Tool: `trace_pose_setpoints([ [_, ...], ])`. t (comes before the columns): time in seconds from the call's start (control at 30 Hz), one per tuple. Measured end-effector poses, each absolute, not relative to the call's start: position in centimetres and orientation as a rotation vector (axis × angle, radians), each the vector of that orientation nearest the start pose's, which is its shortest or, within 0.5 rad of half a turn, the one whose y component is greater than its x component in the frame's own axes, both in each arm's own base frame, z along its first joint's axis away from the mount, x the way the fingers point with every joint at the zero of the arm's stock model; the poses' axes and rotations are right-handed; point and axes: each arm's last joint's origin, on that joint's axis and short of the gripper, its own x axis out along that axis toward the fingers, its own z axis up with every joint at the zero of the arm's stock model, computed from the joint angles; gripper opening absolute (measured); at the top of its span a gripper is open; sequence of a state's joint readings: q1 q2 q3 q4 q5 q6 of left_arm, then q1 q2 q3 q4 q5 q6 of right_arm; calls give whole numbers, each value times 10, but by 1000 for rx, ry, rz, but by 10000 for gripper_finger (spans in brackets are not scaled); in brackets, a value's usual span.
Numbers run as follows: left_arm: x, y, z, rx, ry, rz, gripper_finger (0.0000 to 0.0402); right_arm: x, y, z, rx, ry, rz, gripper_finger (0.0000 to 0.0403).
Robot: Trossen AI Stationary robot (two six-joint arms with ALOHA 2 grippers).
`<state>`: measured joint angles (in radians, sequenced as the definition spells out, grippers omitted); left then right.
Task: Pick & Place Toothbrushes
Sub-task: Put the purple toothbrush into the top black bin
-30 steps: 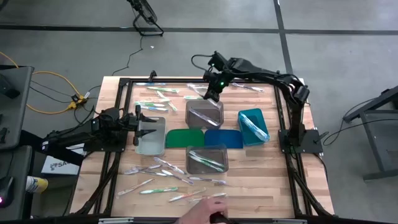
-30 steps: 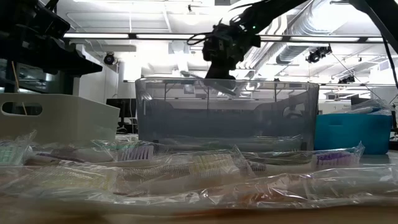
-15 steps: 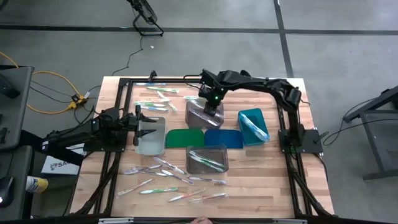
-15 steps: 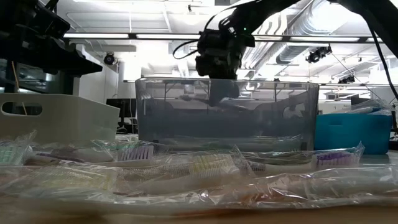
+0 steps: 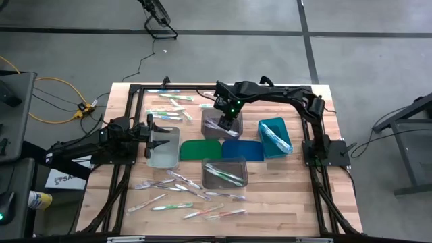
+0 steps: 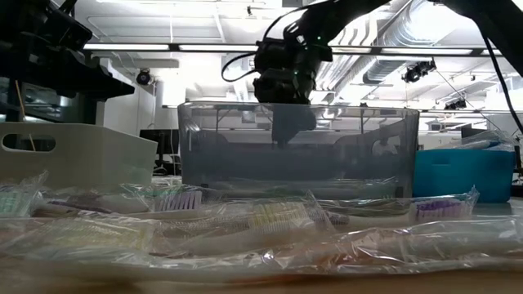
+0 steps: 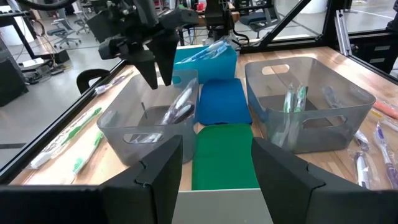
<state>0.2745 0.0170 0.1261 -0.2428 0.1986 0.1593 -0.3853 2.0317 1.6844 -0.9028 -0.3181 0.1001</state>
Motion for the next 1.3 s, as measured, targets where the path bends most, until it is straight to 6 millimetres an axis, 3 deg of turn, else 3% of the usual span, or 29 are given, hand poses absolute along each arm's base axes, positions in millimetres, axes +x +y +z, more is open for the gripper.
trace_pose_setpoints([
  [0.3, 87, 18, 181, 128, 136, 66, 187, 383, -148, 256, 509, 1064, -139, 150],
  [0.57, 87, 18, 181, 128, 136, 66, 187, 354, -166, 270, 549, 1131, -210, 150],
  [0.87, 87, 18, 181, 127, 136, 66, 187, 302, -222, 263, 569, 1294, -457, 150],
  [1.07, 87, 18, 181, 128, 136, 66, 187, 257, -260, 236, 690, 1355, -600, 150],
  [1.3, 87, 18, 181, 128, 136, 66, 187, 216, -288, 208, 701, 1383, -800, 150],
])
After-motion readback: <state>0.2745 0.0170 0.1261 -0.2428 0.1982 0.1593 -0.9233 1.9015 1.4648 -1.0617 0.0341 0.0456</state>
